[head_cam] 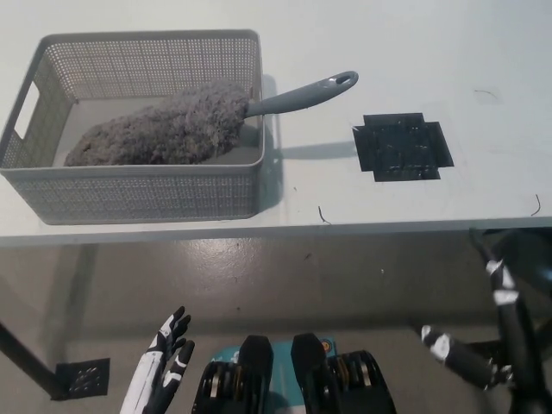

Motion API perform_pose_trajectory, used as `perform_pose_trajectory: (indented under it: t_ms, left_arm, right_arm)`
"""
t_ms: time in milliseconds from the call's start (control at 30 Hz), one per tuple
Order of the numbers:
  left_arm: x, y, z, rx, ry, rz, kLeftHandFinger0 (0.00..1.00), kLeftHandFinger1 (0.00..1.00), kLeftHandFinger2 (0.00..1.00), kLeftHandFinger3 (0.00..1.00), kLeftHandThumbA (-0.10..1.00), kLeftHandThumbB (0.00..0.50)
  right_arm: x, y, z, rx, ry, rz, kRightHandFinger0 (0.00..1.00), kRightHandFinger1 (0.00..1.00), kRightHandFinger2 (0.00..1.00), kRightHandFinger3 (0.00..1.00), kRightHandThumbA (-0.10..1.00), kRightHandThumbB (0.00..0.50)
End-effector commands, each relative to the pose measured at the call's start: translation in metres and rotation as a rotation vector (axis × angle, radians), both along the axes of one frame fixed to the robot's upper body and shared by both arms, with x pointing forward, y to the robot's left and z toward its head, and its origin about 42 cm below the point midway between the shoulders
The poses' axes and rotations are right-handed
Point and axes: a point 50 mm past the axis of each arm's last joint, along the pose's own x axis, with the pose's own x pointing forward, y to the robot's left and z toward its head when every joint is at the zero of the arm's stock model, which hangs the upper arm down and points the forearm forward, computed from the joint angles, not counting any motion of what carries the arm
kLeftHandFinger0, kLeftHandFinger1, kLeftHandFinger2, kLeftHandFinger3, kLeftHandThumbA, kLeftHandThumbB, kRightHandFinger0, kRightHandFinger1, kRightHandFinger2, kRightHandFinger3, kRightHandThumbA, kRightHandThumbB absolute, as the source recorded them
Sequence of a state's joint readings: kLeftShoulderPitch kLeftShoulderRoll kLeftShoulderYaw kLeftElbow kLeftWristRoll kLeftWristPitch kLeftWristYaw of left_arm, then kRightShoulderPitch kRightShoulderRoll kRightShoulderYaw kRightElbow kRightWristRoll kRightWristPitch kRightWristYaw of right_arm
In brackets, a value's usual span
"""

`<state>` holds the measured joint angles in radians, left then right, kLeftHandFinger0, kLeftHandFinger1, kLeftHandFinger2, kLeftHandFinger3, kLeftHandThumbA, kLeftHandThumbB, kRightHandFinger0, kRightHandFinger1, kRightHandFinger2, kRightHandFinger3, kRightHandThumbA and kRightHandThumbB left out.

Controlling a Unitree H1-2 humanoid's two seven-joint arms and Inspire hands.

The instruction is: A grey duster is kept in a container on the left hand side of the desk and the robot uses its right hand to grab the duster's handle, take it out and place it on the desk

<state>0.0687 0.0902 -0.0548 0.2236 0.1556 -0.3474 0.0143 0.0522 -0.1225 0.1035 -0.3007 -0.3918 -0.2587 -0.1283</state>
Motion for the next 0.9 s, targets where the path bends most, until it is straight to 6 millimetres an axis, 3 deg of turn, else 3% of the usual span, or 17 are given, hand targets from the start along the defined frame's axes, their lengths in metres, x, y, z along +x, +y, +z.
perform_pose_trajectory:
  t_ms: [0,100,167,267,500,700,867]
  left_arm:
    - [0.007,0.003,0.019,0.051,-0.166,-0.029,1.00,1.00,1.00,1.00,0.92,0.049]
    - [0.008,0.003,0.020,0.048,-0.170,-0.029,1.00,1.00,1.00,1.00,0.91,0.044]
    - [0.008,0.002,0.020,0.053,-0.170,-0.030,1.00,1.00,1.00,1.00,0.91,0.041]
    - [0.008,0.002,0.019,0.054,-0.168,-0.028,1.00,1.00,1.00,1.00,0.92,0.048]
    - [0.007,0.004,0.018,0.047,-0.161,-0.036,1.00,1.00,1.00,1.00,0.92,0.044]
    - [0.007,0.003,0.019,0.041,-0.163,-0.041,1.00,1.00,1.00,1.00,0.92,0.051]
    - [0.007,0.003,0.020,0.055,-0.166,-0.047,1.00,1.00,1.00,1.00,0.92,0.043]
  right_arm:
    - [0.003,0.013,0.184,-0.428,-0.373,-0.099,1.00,1.00,1.00,1.00,0.93,0.421]
    - [0.016,0.027,0.209,-0.529,-0.393,-0.123,1.00,1.00,1.00,1.00,0.84,0.455]
    - [0.036,0.051,0.232,-0.640,-0.375,-0.139,1.00,1.00,1.00,1.00,0.72,0.494]
    - [0.058,0.073,0.242,-0.705,-0.358,-0.121,1.00,1.00,1.00,1.00,0.67,0.500]
    - [0.120,0.120,0.249,-0.906,-0.186,-0.076,1.00,1.00,1.00,1.00,0.85,0.500]
    - [0.163,0.146,0.252,-0.995,-0.040,-0.092,1.00,1.00,1.00,1.00,0.79,0.500]
    - [0.188,0.158,0.249,-1.044,0.070,-0.091,1.00,1.00,1.00,1.00,0.82,0.500]
